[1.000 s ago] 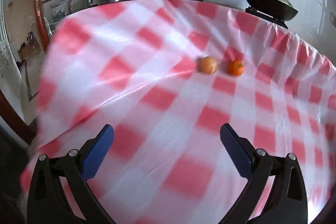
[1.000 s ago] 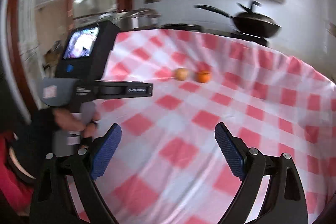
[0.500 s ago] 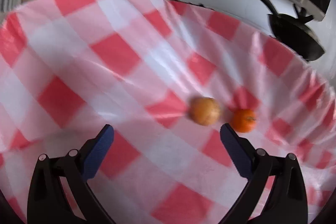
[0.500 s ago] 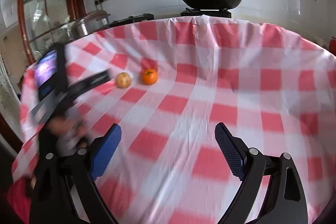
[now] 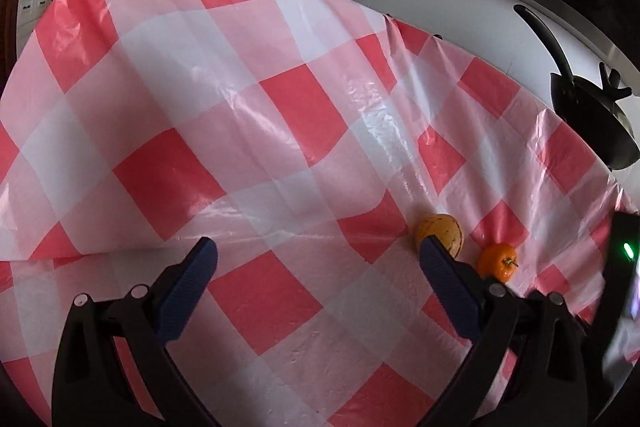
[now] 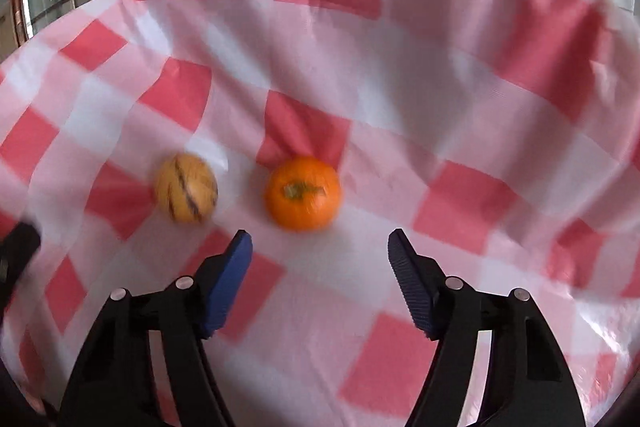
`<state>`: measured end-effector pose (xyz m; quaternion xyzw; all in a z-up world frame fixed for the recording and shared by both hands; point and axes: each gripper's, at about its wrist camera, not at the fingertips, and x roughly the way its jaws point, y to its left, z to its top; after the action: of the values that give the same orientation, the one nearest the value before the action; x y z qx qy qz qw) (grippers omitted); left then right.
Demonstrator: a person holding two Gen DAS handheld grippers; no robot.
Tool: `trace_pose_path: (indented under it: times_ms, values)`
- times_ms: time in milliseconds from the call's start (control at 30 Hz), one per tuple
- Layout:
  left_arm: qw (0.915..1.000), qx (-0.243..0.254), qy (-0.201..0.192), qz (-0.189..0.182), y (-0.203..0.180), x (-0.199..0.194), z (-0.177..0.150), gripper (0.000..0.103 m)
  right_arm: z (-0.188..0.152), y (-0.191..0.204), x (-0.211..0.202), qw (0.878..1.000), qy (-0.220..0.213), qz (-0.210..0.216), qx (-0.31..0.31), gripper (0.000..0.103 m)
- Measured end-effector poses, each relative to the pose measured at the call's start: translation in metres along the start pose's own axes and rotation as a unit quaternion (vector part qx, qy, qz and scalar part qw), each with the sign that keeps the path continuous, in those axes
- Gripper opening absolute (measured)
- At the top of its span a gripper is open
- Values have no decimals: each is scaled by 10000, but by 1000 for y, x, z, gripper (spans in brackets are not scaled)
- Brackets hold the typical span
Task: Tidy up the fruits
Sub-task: 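Grasp the small orange with the right tool, then grasp the striped yellow fruit with the left tool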
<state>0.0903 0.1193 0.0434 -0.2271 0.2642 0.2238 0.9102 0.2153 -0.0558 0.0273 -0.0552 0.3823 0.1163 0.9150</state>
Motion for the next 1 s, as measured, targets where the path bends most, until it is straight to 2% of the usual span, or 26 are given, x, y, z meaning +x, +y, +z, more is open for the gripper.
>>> trace_pose_path:
  times_ms: [67,167,200,233,333,500,600,733,867,1000]
  values:
    - [10000,-48,40,-6,2,0,-1,101,9,5,15,9998,181,-103,-6,64]
    - [9999,-46,122,-51,2,3,-3,101,18,6,27,9995,264,-9,171,63]
    - [9999,-22,122,-69,1,2,-3,101,19,4,30,9994,274,-14,233,59]
    - [9999,18,109,-70,-1,2,-4,101,19,3,30,9992,278,-63,296,45]
    - [9997,159,133,-145,-5,2,-6,101,9,-7,13,9972,272,228,651,45]
    - [9974,484,314,-438,-16,4,-12,101,-37,-45,-62,9863,-520,445,1501,45]
    - [9945,757,327,-650,-26,0,-16,101,-64,-76,-95,9737,-924,219,2073,45]
    - [9892,1127,303,-889,-41,-5,-23,101,-77,-113,-105,9527,-1288,133,2748,45]
    - [9858,1384,254,-915,-54,-7,-29,101,-76,-130,-107,9449,-1686,-69,2804,45]
    - [9816,1611,331,-968,-74,2,-26,101,-88,-156,-113,9268,-1862,-15,3261,45]
